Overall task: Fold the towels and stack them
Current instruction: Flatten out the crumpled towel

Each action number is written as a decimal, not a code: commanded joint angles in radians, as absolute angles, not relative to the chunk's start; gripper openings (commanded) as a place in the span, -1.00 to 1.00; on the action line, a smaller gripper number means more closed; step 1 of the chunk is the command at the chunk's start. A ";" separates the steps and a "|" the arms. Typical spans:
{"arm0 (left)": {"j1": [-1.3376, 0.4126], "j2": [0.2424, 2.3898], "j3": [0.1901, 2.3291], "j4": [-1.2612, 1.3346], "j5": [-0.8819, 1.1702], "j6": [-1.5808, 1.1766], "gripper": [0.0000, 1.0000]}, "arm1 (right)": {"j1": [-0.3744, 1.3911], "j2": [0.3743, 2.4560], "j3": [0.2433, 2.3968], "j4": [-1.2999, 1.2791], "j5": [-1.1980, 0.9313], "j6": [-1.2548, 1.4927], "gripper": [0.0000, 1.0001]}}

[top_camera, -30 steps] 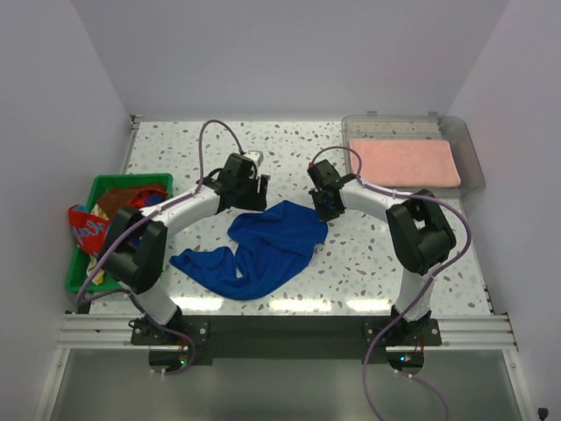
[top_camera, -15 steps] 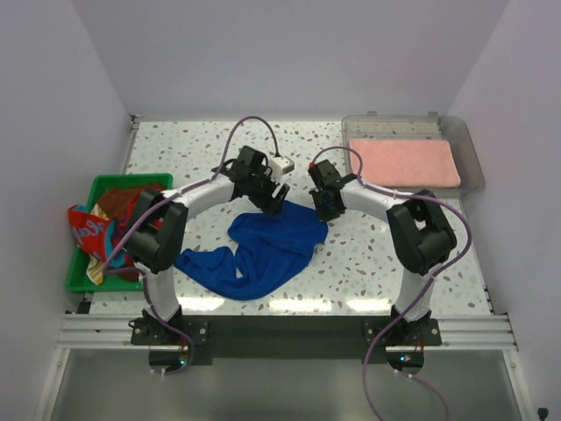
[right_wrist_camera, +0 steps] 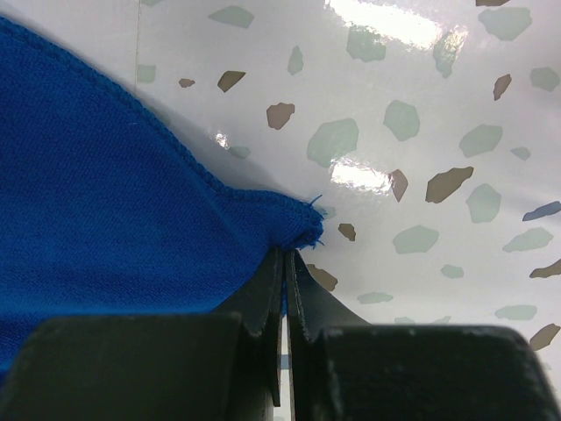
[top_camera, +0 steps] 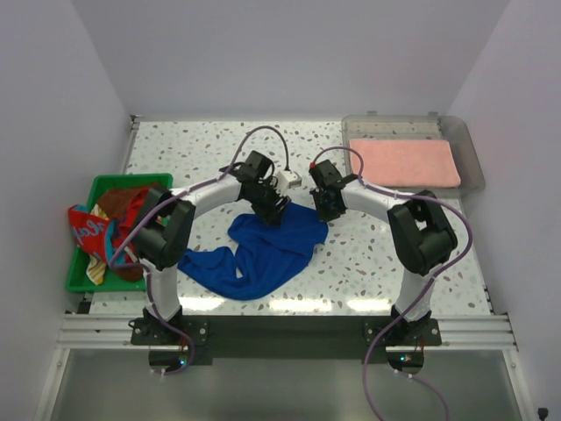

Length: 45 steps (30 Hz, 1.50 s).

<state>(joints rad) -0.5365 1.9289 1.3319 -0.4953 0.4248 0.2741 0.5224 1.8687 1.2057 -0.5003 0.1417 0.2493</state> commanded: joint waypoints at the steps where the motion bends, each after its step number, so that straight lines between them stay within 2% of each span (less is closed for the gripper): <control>1: -0.538 1.948 1.377 -0.529 0.442 0.313 0.13 | 0.517 1.852 1.183 -0.538 0.141 0.252 -1.00; 7: -0.546 1.948 1.388 -0.535 0.422 0.322 -0.21 | 0.518 1.852 1.180 -0.538 0.147 0.252 -1.00; 10: -0.548 1.956 1.387 -0.538 0.400 0.324 -0.28 | 0.518 1.851 1.181 -0.538 0.146 0.255 -1.00; 11: -0.548 1.960 1.387 -0.543 0.399 0.324 -0.28 | 0.518 1.848 1.181 -0.538 0.146 0.255 -1.00; 14: -0.557 1.953 1.368 -0.535 0.384 0.333 -0.06 | 0.517 1.848 1.184 -0.540 0.146 0.253 -1.00; 15: -0.561 1.948 1.355 -0.531 0.377 0.337 -0.05 | 0.517 1.850 1.184 -0.538 0.144 0.253 -1.00; 45: -0.604 1.901 1.290 -0.519 0.207 0.351 -0.21 | 0.512 1.852 1.170 -0.528 0.129 0.262 -1.00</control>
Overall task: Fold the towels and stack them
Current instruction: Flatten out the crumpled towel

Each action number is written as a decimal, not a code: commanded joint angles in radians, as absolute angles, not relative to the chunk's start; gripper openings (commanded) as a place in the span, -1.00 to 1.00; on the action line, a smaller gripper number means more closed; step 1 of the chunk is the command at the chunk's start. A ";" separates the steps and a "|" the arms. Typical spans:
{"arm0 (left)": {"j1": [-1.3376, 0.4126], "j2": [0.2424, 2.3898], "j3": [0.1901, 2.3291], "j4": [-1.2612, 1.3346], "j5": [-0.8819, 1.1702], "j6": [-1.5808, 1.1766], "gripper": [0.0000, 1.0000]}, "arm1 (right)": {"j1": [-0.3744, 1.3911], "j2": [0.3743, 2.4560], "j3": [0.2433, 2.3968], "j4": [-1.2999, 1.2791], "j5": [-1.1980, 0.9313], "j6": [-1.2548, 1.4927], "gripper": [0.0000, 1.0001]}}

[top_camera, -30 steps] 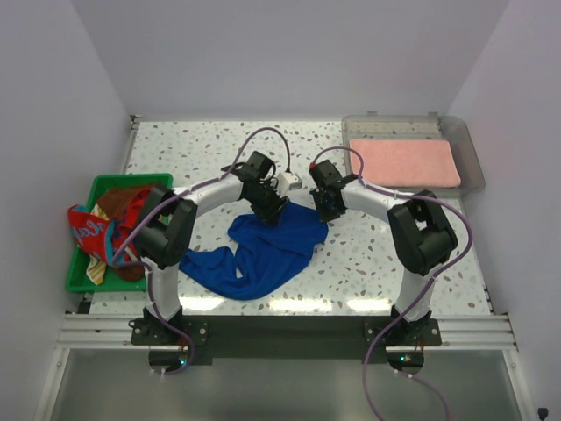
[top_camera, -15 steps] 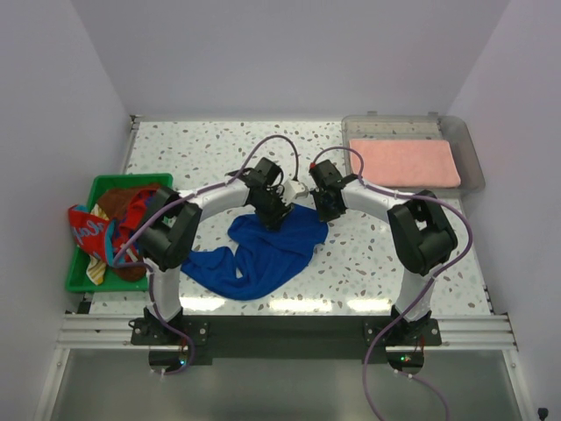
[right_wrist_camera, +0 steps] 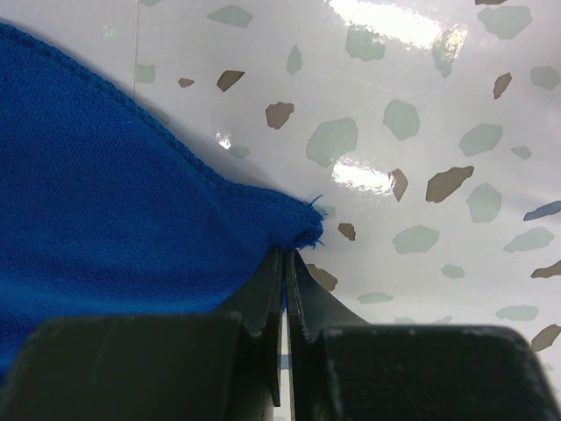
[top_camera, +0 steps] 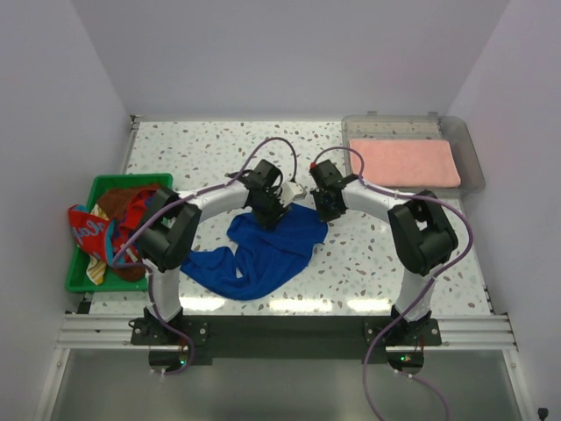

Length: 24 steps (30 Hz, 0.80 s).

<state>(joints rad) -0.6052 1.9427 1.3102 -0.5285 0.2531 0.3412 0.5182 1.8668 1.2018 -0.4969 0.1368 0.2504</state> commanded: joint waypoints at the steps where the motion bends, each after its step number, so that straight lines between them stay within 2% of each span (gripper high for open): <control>1: -0.604 1.893 1.290 -0.509 0.203 0.347 -0.21 | 0.514 1.852 1.170 -0.528 0.129 0.262 -1.00; 4: -0.604 1.865 1.284 -0.480 0.178 0.319 -0.06 | 0.512 1.847 1.166 -0.528 0.130 0.262 -1.00; 8: -0.604 1.832 1.267 -0.440 0.137 0.304 0.01 | 0.512 1.844 1.164 -0.528 0.130 0.262 -1.00; 14: -0.604 1.862 1.276 -0.477 0.166 0.307 -0.10 | 0.512 1.841 1.163 -0.528 0.129 0.262 -1.00; 24: -0.615 1.894 1.282 -0.517 0.259 0.318 -0.14 | 0.512 1.839 1.163 -0.532 0.133 0.262 -1.00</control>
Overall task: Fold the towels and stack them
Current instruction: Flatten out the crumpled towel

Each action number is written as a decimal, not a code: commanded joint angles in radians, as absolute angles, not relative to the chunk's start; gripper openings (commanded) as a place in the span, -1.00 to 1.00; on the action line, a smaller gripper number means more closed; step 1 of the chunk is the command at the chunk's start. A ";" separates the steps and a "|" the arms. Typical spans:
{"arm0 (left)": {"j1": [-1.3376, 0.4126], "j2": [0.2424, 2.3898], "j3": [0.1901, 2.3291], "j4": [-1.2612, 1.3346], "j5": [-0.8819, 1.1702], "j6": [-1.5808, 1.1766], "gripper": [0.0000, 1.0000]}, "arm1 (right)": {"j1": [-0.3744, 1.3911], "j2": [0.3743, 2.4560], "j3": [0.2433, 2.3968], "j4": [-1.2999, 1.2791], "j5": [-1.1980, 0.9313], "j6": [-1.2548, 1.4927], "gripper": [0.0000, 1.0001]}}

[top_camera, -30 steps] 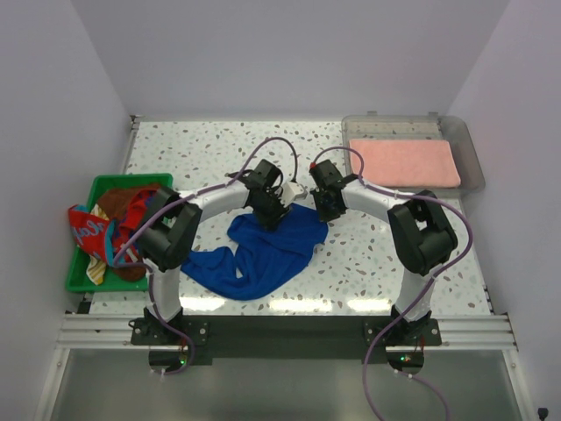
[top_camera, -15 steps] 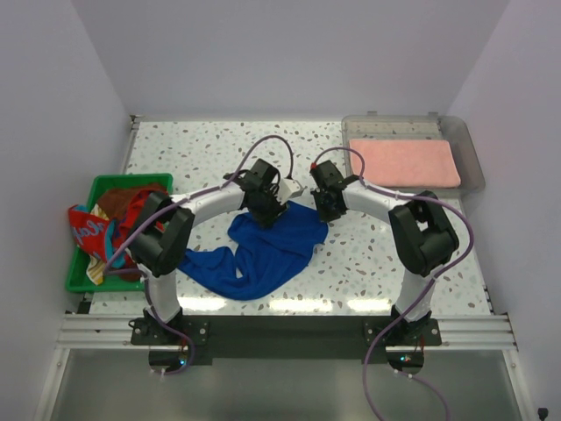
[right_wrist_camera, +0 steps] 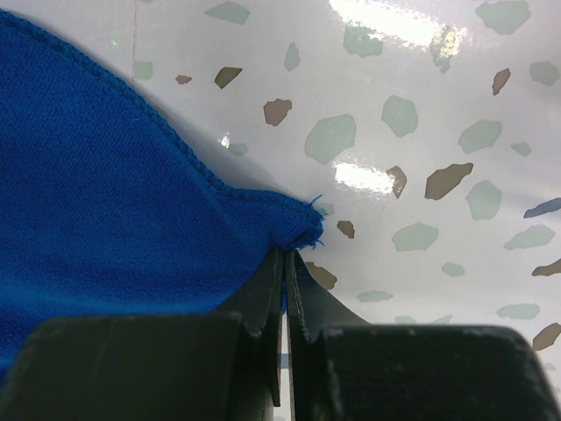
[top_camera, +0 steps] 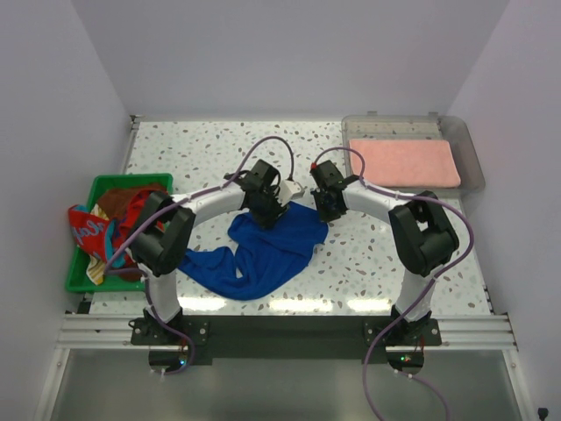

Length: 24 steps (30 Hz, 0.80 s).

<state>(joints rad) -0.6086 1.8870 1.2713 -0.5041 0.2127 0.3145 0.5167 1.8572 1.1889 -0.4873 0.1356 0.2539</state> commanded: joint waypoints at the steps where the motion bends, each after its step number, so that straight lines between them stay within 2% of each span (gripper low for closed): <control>1: -0.614 1.894 1.281 -0.517 0.259 0.316 -0.15 | 0.512 1.841 1.164 -0.532 0.133 0.264 -1.00; 6: -0.614 1.904 1.281 -0.526 0.255 0.316 -0.25 | 0.512 1.841 1.164 -0.534 0.133 0.264 -1.00; 9: -0.614 1.907 1.282 -0.526 0.244 0.319 -0.51 | 0.512 1.839 1.167 -0.535 0.133 0.264 -1.00; 10: -0.614 1.907 1.282 -0.526 0.241 0.321 -0.70 | 0.512 1.839 1.169 -0.535 0.135 0.262 -1.00; 13: -0.614 1.902 1.284 -0.531 0.222 0.324 -1.00 | 0.511 1.835 1.173 -0.538 0.132 0.264 -1.00; 24: -0.537 1.735 1.324 -0.425 0.042 0.233 -1.00 | 0.500 1.775 1.318 -0.601 0.187 0.226 -1.00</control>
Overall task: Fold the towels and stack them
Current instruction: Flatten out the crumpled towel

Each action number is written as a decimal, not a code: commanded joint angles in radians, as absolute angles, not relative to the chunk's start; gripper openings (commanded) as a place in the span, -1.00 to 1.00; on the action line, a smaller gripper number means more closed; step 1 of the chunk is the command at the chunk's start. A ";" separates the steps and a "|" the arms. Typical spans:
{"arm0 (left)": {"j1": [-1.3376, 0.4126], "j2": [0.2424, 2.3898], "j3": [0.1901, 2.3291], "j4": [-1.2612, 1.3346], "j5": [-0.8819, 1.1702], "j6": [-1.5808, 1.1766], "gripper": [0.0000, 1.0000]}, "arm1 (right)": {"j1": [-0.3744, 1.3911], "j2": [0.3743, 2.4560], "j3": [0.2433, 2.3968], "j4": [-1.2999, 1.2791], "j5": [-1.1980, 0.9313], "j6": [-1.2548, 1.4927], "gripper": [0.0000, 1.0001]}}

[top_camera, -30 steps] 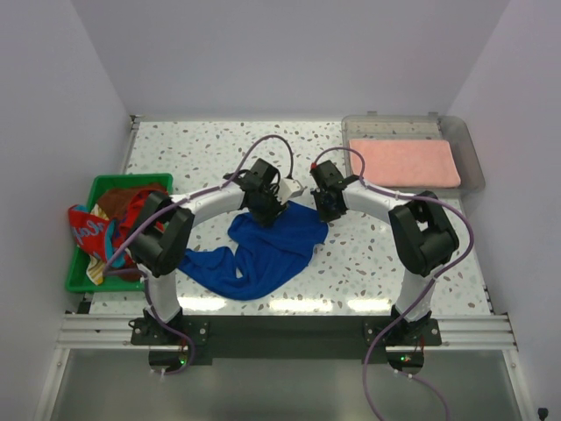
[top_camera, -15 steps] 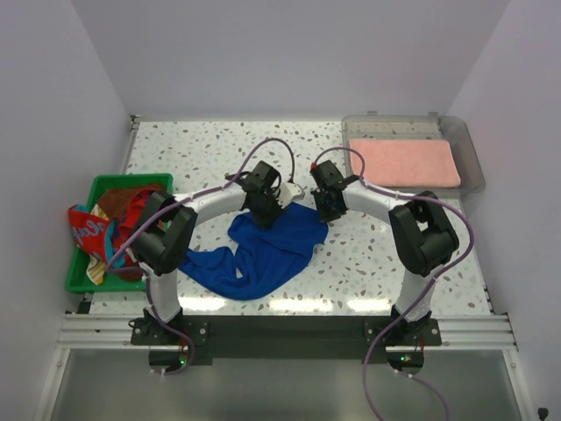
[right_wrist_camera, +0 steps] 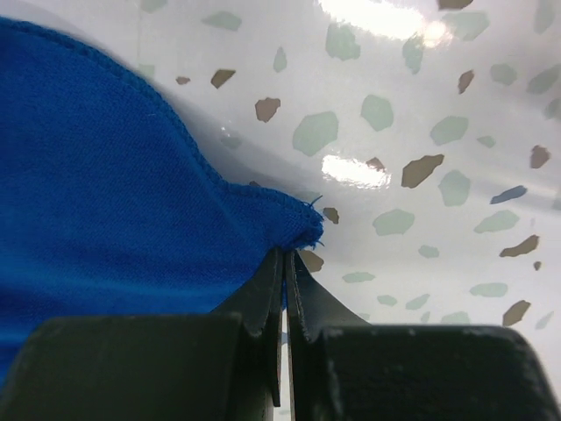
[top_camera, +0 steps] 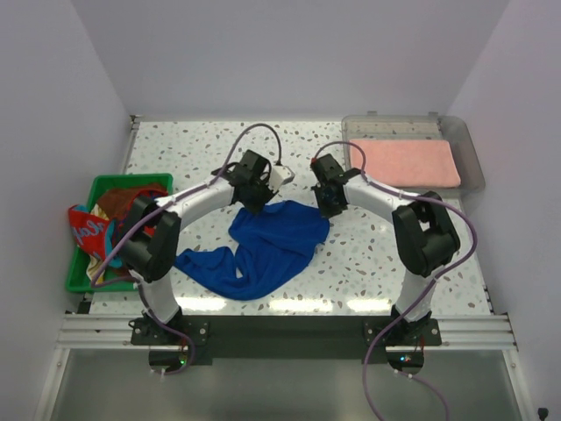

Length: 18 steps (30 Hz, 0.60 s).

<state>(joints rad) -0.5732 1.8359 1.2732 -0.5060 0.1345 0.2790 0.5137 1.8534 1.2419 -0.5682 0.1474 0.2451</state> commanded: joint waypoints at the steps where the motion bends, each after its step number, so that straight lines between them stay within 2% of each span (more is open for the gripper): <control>1: -0.528 1.729 1.321 -0.411 0.029 0.215 -1.00 | 0.499 1.772 1.336 -0.604 0.187 0.224 -1.00; 8: -0.469 1.729 1.315 -0.324 -0.057 0.085 -1.00 | 0.494 1.786 1.413 -0.626 0.173 0.203 -1.00; 11: -0.457 1.665 1.322 -0.269 -0.119 0.043 -1.00 | 0.494 1.763 1.459 -0.634 0.205 0.166 -1.00; 18: -0.426 1.519 1.468 -0.192 -0.322 0.006 -1.00 | 0.466 1.741 1.747 -0.702 0.299 0.084 -1.00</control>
<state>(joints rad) -0.4465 1.6482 1.3445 -0.3397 -0.1844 0.0494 0.4915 1.8126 1.5967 -0.6838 0.2241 0.1448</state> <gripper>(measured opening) 0.017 0.011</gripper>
